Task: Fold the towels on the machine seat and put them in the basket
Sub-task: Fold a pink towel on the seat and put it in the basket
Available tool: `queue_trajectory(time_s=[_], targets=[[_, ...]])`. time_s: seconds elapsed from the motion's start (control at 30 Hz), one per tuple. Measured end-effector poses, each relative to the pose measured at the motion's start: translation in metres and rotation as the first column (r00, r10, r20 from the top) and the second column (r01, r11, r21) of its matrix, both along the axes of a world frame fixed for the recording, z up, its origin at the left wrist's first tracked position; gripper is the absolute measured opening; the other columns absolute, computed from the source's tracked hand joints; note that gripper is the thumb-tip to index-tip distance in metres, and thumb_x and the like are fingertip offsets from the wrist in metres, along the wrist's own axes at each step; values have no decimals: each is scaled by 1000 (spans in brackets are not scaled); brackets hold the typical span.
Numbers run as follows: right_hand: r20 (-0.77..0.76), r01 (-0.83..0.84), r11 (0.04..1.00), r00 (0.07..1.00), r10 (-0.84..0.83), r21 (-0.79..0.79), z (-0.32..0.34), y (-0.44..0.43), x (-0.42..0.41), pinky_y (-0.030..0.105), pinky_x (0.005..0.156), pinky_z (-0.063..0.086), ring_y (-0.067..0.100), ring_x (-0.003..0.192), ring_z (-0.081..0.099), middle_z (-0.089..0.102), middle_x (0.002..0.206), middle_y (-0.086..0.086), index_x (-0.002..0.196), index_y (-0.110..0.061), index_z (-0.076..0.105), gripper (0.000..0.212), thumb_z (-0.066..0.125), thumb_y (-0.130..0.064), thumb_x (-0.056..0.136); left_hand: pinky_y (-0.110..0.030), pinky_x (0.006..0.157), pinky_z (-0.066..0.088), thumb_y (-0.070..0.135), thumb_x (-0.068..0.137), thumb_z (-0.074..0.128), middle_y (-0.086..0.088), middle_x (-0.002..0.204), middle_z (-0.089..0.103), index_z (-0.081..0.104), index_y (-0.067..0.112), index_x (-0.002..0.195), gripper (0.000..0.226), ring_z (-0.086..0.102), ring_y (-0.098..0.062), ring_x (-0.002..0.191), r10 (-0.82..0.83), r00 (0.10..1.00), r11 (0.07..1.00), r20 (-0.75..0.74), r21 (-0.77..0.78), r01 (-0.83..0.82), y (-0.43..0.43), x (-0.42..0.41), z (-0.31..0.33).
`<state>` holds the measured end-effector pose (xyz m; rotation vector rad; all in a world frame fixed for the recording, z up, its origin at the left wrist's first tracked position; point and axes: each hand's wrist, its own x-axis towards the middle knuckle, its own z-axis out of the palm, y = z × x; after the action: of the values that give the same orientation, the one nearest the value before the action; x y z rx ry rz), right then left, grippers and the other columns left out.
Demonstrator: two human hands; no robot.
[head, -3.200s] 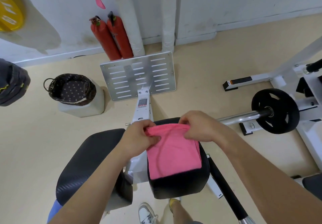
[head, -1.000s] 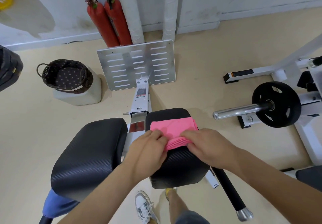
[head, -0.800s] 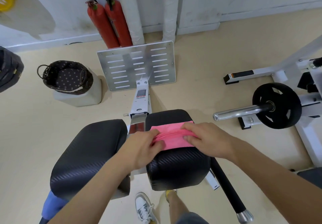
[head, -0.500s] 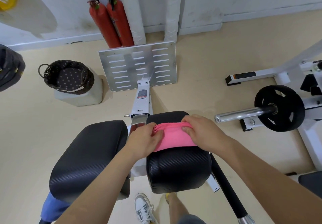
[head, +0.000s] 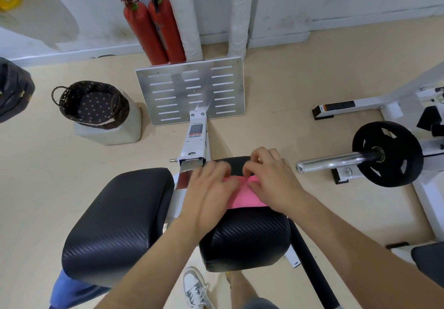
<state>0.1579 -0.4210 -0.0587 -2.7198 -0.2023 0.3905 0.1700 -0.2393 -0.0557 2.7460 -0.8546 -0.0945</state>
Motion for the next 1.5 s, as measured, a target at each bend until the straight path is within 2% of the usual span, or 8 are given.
queue_trajectory(time_s=[0.3, 0.53, 0.67, 0.8, 0.93, 1.13, 1.3, 1.5], targets=[[-67, -144, 989, 987, 147, 43, 2, -16, -23, 31, 84, 40, 9, 104, 53, 56, 115, -15, 122, -30, 59, 48, 45, -56, 84, -34, 88, 46, 44, 78, 45, 1, 109, 64, 60, 20, 115, 47, 61, -22, 96, -160, 943, 942, -293, 241, 234, 10, 3, 6], [-215, 93, 985, 975, -61, 145, 1, -11, -14, 36, 86, 46, 12, 101, 57, 62, 110, -13, 116, -32, 60, 46, 61, -16, 73, -31, 66, 31, 19, 81, 55, -3, 99, 62, 52, 17, 102, 21, 60, -25, 90, -13, 961, 911, -276, 393, 125, -21, 19, 15], [-453, 587, 606, 807, -380, 538, 38, -7, -2, 19, 74, 50, 13, 95, 63, 66, 101, -7, 115, -26, 58, 46, 72, -7, 76, -30, 62, 48, 32, 70, 64, 3, 78, 64, 57, 23, 84, 18, 61, -21, 75, 288, 805, 957, -519, 138, -254, -8, 22, 40], [-676, 665, 323, 731, -94, 673, 97, 23, -10, 27, 90, 48, 10, 113, 59, 61, 126, -4, 138, -26, 40, 67, 65, -44, 79, -33, 68, 59, 18, 74, 75, -1, 86, 73, 67, 15, 98, 25, 70, -19, 77, 258, 428, 536, -866, -241, -809, 19, 3, 96], [-509, 512, 520, 845, -162, 684, 128, 89, -21, 23, 87, 51, 14, 104, 62, 65, 113, -5, 126, -21, 53, 31, 50, -30, 97, -28, 71, 59, 17, 77, 78, -3, 95, 73, 62, 16, 109, 35, 72, -17, 83, 164, 389, 249, -907, -344, -905, 40, -33, 136], [-138, -42, 902, 984, 112, 430, 182, 156, -53, 43, 107, 36, 13, 120, 46, 45, 135, -12, 149, -38, 17, 49, 29, -42, 101, -29, 83, 55, 19, 68, 79, 7, 110, 67, 53, 28, 122, 61, 65, -9, 100, 198, 540, 78, -818, -536, -841, 131, -76, 183], [31, -318, 923, 947, 319, 217, 233, 231, -89, 38, 108, 26, 9, 119, 34, 34, 135, -13, 151, -36, -4, 54, 24, -35, 104, -9, 69, 47, 25, 71, 82, 19, 104, 64, 57, 36, 119, 55, 60, 10, 87, 421, 690, 336, -588, -606, -721, 219, -114, 229], [157, -469, 862, 882, 445, 193, 242, 345, -149, 41, 106, 27, 8, 126, 34, 37, 137, -12, 152, -31, 11, 56, 33, -27, 100, -18, 61, 41, 37, 87, 64, 10, 80, 60, 52, 28, 92, 15, 51, -1, 68, 518, 797, 568, -311, -572, -592, 344, -189, 250]])
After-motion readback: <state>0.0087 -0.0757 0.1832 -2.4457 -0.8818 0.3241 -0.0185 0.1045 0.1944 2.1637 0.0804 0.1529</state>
